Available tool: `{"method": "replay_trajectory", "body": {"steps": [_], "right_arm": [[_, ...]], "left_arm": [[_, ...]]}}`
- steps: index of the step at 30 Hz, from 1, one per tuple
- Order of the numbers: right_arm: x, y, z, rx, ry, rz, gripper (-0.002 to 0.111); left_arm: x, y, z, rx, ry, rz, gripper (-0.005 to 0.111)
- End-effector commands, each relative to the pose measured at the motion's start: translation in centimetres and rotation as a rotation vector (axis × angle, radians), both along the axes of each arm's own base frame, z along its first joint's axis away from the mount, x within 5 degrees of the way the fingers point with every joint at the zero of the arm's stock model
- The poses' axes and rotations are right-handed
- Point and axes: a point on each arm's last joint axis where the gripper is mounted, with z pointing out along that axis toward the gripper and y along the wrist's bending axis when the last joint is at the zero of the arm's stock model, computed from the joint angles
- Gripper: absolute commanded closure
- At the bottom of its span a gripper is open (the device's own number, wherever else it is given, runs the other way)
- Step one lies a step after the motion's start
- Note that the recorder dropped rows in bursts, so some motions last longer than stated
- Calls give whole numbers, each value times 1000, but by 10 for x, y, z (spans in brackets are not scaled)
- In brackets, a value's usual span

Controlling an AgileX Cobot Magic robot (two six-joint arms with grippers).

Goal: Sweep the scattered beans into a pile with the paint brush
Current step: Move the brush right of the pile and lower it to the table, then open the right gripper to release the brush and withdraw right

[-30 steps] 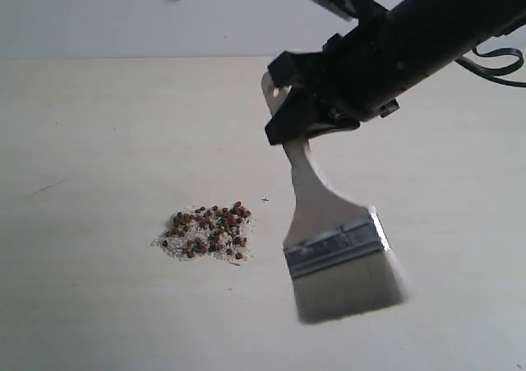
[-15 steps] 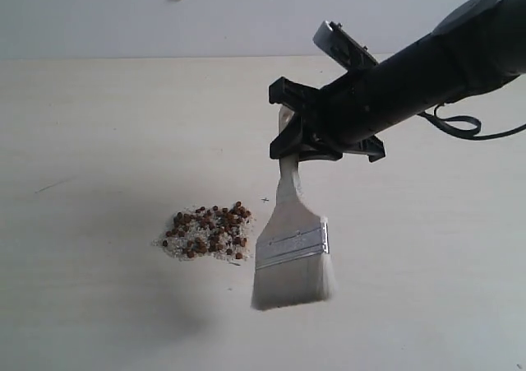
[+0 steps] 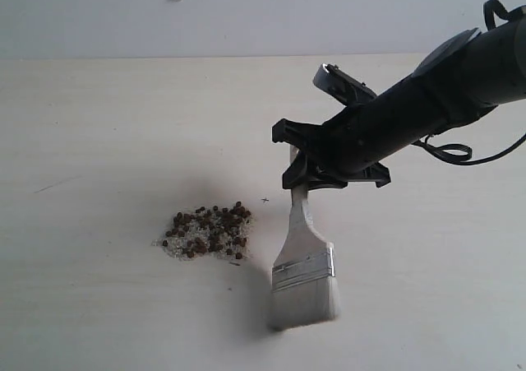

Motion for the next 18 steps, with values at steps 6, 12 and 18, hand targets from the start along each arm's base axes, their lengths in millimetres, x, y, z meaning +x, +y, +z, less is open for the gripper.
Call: {"method": "replay_trajectory", "body": {"steps": [6,12,18], "right_arm": [[3,-3,-3,-50,-48,-1,102],[6,-5,-3,-71,-74,-16,78],[10,-10,-5,-139,-141,-13,65]], "left_arm": [[-1,0,1,-7,-8,2,107],[-1,0,1,-7,-8,2,107],[-1,0,1,-7,-8,2,107]]}}
